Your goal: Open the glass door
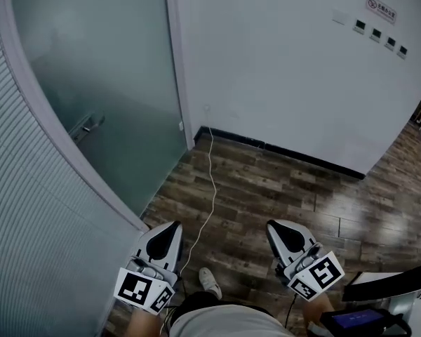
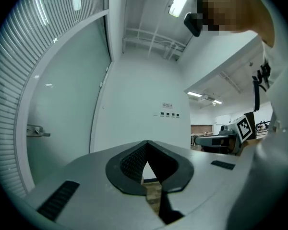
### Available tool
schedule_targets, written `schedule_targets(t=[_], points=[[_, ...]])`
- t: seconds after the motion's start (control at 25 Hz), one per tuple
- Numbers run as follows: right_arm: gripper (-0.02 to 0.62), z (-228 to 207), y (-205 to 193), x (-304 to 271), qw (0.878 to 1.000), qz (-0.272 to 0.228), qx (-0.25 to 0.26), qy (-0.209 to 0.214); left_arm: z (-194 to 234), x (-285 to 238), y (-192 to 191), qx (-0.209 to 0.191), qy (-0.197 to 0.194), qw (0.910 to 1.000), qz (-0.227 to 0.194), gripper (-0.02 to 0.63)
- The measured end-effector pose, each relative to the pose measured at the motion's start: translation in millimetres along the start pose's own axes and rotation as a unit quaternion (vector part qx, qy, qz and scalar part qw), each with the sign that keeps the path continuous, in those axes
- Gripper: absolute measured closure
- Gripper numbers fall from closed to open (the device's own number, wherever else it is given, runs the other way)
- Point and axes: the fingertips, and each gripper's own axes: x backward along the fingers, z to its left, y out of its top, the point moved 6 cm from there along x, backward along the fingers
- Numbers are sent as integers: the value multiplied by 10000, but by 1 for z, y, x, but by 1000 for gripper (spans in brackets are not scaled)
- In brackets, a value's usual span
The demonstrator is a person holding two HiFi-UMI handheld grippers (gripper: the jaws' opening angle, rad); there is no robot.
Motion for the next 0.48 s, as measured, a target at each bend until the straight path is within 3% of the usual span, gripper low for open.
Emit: schedule_targets(t=[0.28, 0.48], points=[[595, -34, 9, -107, 9994, -155, -89, 279, 83, -54, 21, -119, 120, 9999, -19, 607], [595, -41, 6, -183, 9974, -254, -133, 662, 144, -70, 29, -224, 528, 9983, -45, 607]])
